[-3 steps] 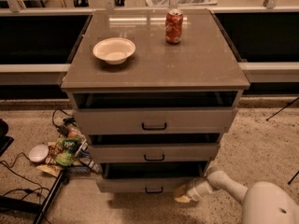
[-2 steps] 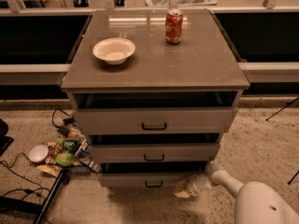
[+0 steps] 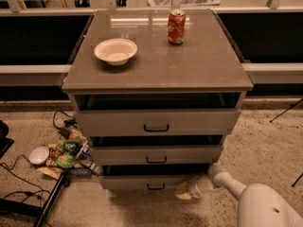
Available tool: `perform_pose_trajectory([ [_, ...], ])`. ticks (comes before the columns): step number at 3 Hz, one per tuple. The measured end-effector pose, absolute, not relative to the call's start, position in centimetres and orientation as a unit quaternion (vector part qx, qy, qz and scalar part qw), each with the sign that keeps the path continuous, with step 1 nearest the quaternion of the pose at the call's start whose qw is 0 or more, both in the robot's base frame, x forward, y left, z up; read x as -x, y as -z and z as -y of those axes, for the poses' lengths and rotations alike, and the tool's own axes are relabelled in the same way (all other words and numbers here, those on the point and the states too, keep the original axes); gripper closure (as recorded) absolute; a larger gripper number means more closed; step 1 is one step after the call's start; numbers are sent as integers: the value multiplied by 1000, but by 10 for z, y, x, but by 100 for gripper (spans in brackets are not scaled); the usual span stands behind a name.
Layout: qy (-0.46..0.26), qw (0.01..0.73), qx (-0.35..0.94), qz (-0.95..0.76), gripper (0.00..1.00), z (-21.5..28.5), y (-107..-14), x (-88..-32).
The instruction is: Close bottom drawer
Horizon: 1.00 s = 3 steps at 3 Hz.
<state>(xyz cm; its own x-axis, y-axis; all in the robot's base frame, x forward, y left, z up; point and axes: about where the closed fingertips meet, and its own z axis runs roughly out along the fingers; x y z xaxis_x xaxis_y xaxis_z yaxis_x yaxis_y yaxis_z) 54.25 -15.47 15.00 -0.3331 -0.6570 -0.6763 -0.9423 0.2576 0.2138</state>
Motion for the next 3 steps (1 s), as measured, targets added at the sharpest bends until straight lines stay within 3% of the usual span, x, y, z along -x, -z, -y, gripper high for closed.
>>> perform_pose_trajectory([
  [3, -278, 264, 527, -758, 100, 158, -169, -589],
])
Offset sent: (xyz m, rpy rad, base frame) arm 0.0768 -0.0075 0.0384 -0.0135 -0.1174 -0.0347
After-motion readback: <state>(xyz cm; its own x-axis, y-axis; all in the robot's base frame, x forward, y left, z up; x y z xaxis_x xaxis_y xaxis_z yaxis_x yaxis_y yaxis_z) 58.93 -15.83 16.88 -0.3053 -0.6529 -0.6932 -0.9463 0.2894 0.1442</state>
